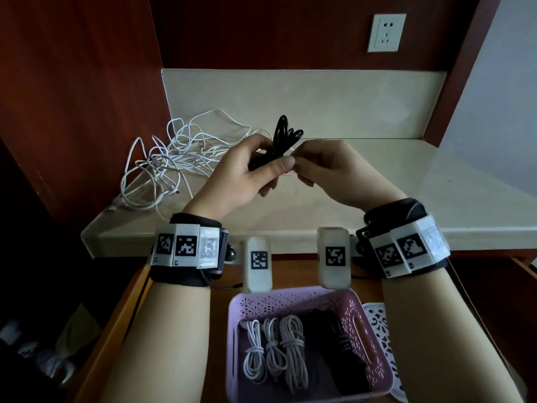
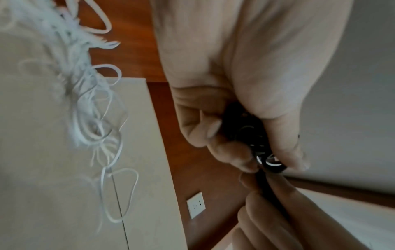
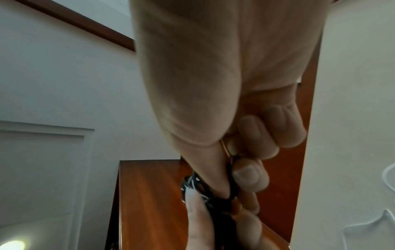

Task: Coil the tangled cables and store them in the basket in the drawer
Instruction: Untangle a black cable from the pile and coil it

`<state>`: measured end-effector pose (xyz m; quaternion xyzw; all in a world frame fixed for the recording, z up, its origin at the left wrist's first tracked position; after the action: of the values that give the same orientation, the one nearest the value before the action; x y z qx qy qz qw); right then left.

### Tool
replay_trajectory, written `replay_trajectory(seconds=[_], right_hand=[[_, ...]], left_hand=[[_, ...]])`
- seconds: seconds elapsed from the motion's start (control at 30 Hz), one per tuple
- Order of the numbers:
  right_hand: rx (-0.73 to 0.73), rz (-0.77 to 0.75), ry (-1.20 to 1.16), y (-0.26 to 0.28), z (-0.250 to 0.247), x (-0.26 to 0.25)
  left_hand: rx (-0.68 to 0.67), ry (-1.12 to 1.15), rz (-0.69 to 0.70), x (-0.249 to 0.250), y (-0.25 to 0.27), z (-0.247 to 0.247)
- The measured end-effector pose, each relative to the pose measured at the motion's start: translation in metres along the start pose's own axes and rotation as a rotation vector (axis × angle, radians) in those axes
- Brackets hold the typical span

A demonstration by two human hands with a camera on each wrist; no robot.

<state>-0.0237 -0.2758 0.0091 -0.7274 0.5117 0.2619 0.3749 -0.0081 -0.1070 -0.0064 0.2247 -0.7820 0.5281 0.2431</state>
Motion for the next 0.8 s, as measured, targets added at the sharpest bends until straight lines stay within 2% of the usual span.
replay_trajectory(seconds=[0.07,0.17,0.3,0.5,0.63,0.8], right_hand=[[0.020,0.019,0.044,0.002,-0.002,-0.004],[0.071,0.009,0.099,0.004,-0.003,-0.007],[0.232,-0.100,-0.098,0.003,0.001,-0.013],[0.162,-0.167,-0.334,0.001,0.003,-0.013],[0.186,-0.257,-0.491,-0.003,0.004,-0.008],[0.259,-0.256,-0.566,-0.005,0.003,-0.005]], left_hand=[[0.081,0.128,-0.006,-0.005,0.001,0.003],[0.174,0.194,-0.048,-0.007,0.002,0.007],[0.242,0.402,-0.066,-0.011,0.000,0.005],[0.263,0.772,-0.102,-0.018,0.000,0.005],[0.269,0.797,-0.094,-0.014,-0.002,0.009],[0.252,0.713,-0.088,-0.003,-0.004,0.014]])
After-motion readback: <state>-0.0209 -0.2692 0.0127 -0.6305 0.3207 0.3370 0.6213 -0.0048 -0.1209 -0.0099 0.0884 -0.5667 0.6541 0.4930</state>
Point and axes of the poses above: each hand's wrist, its own y-axis away from the middle knuckle, its own z-axis out of the palm, x = y × z, the point moved 1 cm from there along -y, towards the middle knuckle, and after that the axes turned 15 degrees about z, right-handed, at the moved point
